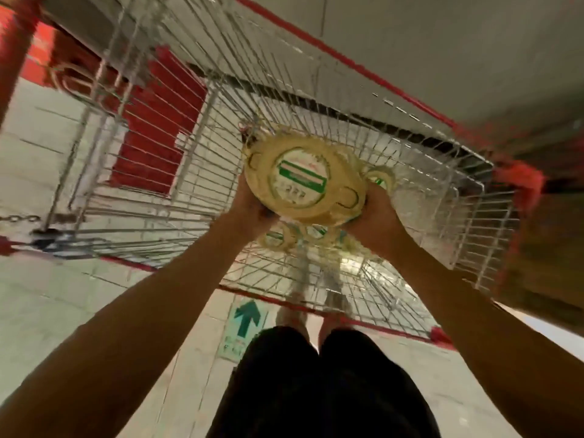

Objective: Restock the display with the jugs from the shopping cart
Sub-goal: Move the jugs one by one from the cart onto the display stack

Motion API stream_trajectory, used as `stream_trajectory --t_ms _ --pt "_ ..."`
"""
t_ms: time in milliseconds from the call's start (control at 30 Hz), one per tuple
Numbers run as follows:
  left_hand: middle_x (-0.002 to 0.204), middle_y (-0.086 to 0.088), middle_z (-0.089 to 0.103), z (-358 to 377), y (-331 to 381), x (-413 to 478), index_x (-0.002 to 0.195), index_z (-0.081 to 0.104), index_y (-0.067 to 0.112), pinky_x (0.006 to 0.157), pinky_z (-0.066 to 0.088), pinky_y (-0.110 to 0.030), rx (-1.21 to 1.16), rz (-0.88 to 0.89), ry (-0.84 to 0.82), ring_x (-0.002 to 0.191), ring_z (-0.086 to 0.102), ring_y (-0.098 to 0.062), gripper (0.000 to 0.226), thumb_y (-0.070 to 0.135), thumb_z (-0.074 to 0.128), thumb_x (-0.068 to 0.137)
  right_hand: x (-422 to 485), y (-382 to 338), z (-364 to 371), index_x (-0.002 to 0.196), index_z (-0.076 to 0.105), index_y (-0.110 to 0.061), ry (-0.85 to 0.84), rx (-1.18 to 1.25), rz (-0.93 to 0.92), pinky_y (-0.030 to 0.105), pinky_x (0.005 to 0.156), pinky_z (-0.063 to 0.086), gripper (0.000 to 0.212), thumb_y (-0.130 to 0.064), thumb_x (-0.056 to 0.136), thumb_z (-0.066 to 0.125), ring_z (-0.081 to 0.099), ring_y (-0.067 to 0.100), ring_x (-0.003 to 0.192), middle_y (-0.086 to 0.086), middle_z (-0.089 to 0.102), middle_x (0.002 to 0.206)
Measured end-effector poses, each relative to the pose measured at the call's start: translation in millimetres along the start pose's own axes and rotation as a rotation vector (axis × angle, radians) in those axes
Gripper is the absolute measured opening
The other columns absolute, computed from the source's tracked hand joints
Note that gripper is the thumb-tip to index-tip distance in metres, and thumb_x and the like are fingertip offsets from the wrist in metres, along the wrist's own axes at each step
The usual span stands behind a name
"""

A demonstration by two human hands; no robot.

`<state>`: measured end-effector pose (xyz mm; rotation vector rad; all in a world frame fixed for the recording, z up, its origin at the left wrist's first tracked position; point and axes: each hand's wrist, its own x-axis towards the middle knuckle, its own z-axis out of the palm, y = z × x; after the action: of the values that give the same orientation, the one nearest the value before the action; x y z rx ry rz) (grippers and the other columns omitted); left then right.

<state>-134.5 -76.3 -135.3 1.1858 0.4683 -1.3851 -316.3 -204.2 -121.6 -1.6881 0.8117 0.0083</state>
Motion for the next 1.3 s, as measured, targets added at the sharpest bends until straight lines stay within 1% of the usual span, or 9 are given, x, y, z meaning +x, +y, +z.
stream_trajectory --t_ms 167,267,400,533,633,733,867,1000,1300 --pt "0.125 -0.01 0.074 31.3 -41.0 -75.8 0.123 0.076 0.02 0.087 0.062 -0.046 0.23 0.09 -0.197 0.118 0.068 -0.034 0.066 0.051 0.019 0.111 -108.4 -9.0 -19.7 0.12 0.068 -0.006 0.252 0.069 -0.073 0.008 0.086 0.05 0.048 -0.003 0.076 0.088 0.065 -0.018 0.095 -0.032 0.071 0.099" --pt "0.137 -0.017 0.065 51.6 -76.8 -95.8 0.142 0.061 0.009 0.103 0.054 -0.052 0.312 0.091 -0.215 0.129 0.06 -0.036 0.059 0.043 0.022 0.112 -169.6 -7.9 -36.8 0.119 0.069 0.003 0.362 0.147 -0.047 0.036 0.093 0.059 0.045 0.008 0.078 0.086 0.073 0.012 0.104 -0.002 0.076 0.109" --pt "0.109 0.018 0.078 110.3 -127.2 -129.1 0.1 0.081 0.049 0.096 0.057 -0.024 0.377 -0.016 -0.339 0.106 0.071 0.001 0.073 0.011 0.02 0.116 -252.2 13.3 -66.4 0.108 0.073 0.005 0.503 0.192 -0.02 0.057 0.085 0.061 0.029 -0.001 0.082 0.084 0.075 0.036 0.093 0.016 0.078 0.097" --pt "0.133 -0.012 0.068 168.3 -187.7 -151.4 0.127 0.071 0.014 0.112 0.045 -0.059 0.484 -0.087 -0.338 0.125 0.063 -0.033 0.057 0.048 0.029 0.111 -339.7 34.6 -93.8 0.105 0.076 -0.018 0.698 0.244 -0.059 0.032 0.079 0.063 0.03 -0.009 0.079 0.087 0.076 0.015 0.091 -0.005 0.08 0.098" --pt "0.127 -0.011 0.073 209.6 -243.8 -173.4 0.126 0.071 0.019 0.101 0.053 -0.056 0.584 -0.106 -0.422 0.118 0.068 -0.031 0.064 0.064 0.038 0.095 -402.9 55.2 -113.7 0.104 0.076 -0.02 0.822 0.29 -0.105 0.032 0.078 0.063 0.025 -0.019 0.08 0.083 0.076 0.018 0.089 -0.004 0.079 0.097" --pt "0.106 -0.002 0.081 244.2 -307.7 -194.3 0.096 0.085 0.03 0.076 0.065 -0.043 0.597 -0.127 -0.446 0.095 0.078 -0.02 0.066 0.06 0.027 0.105 -467.8 80.7 -140.6 0.104 0.073 -0.028 0.911 0.263 -0.138 0.024 0.076 0.06 0.022 -0.025 0.083 0.079 0.074 0.012 0.087 -0.01 0.076 0.096" --pt "0.119 -0.005 0.077 288.4 -389.6 -228.1 0.118 0.076 0.023 0.09 0.061 -0.045 0.632 -0.112 -0.522 0.11 0.073 -0.024 0.065 0.052 0.018 0.112 -548.7 106.8 -186.1 0.106 0.071 -0.047 0.982 0.241 -0.155 0.019 0.076 0.056 0.027 -0.033 0.083 0.076 0.072 0.007 0.088 -0.021 0.073 0.096" --pt "0.124 -0.004 0.075 337.1 -446.6 -250.1 0.123 0.076 0.028 0.077 0.063 -0.041 0.709 -0.105 -0.626 0.11 0.074 -0.023 0.067 0.057 0.017 0.111 -607.2 130.9 -234.8 0.102 0.069 -0.058 1.049 0.239 -0.171 0.015 0.076 0.053 0.031 -0.034 0.082 0.074 0.071 0.003 0.086 -0.026 0.072 0.092" --pt "0.134 -0.001 0.071 464.4 -478.3 -259.0 0.131 0.07 0.037 0.083 0.062 -0.039 0.875 0.055 -0.758 0.115 0.072 -0.02 0.064 0.061 0.015 0.11 -640.3 156.7 -367.5 0.098 0.071 -0.058 1.062 0.334 -0.301 0.005 0.073 0.048 0.041 -0.021 0.079 0.069 0.064 -0.011 0.078 -0.033 0.071 0.087"
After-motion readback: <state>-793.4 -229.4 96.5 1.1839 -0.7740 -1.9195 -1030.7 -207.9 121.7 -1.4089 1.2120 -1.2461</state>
